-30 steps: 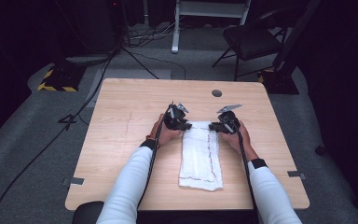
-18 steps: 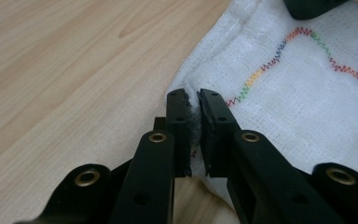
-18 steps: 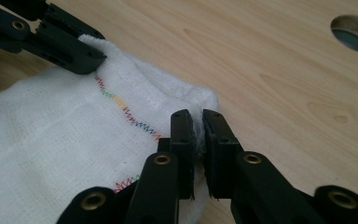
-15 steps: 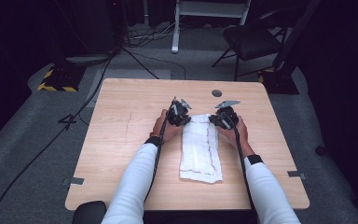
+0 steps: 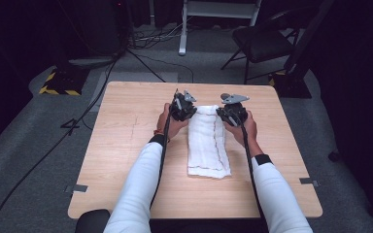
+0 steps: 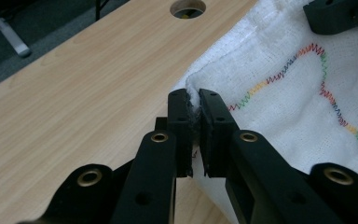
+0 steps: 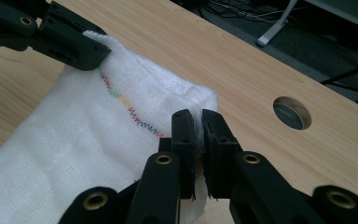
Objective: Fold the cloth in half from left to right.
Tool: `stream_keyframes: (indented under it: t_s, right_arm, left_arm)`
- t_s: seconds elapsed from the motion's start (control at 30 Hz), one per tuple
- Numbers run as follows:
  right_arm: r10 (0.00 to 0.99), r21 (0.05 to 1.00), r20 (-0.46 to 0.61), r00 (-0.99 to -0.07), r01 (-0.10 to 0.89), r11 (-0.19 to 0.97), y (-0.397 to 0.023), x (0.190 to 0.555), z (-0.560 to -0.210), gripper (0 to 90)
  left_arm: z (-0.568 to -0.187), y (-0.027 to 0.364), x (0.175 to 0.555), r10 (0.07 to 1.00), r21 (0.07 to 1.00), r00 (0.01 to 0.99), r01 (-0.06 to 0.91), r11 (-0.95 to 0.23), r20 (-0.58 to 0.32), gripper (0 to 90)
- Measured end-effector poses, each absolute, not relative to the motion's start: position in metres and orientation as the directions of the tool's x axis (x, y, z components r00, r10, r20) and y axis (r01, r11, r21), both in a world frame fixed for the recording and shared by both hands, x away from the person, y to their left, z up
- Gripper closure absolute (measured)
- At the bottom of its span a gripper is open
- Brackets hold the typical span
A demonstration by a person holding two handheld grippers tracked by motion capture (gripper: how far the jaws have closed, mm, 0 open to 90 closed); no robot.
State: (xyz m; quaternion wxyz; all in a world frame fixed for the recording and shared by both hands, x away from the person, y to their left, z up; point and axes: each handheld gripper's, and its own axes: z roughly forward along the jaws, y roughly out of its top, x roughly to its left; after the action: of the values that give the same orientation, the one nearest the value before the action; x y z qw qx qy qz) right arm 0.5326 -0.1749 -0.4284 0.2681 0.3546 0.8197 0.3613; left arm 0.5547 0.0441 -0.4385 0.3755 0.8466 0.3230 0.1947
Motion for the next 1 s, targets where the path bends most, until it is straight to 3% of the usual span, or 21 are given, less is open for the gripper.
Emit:
stream_keyframes:
  t_s: [0.27,1.0]
  right_arm:
    - [0.762,0.813,-0.182,-0.622,0.341,0.472,-0.178,0.526,-0.416,84.5]
    - [0.610,0.830,-0.115,-0.784,0.262,0.493,-0.212,0.457,-0.428,84.5]
  left_arm:
    - [-0.428,0.049,0.546,0.669,0.789,0.736,0.352,-0.503,0.097,82.9]
    - [-0.438,0.069,0.463,0.459,0.805,0.884,0.205,-0.556,0.091,79.8]
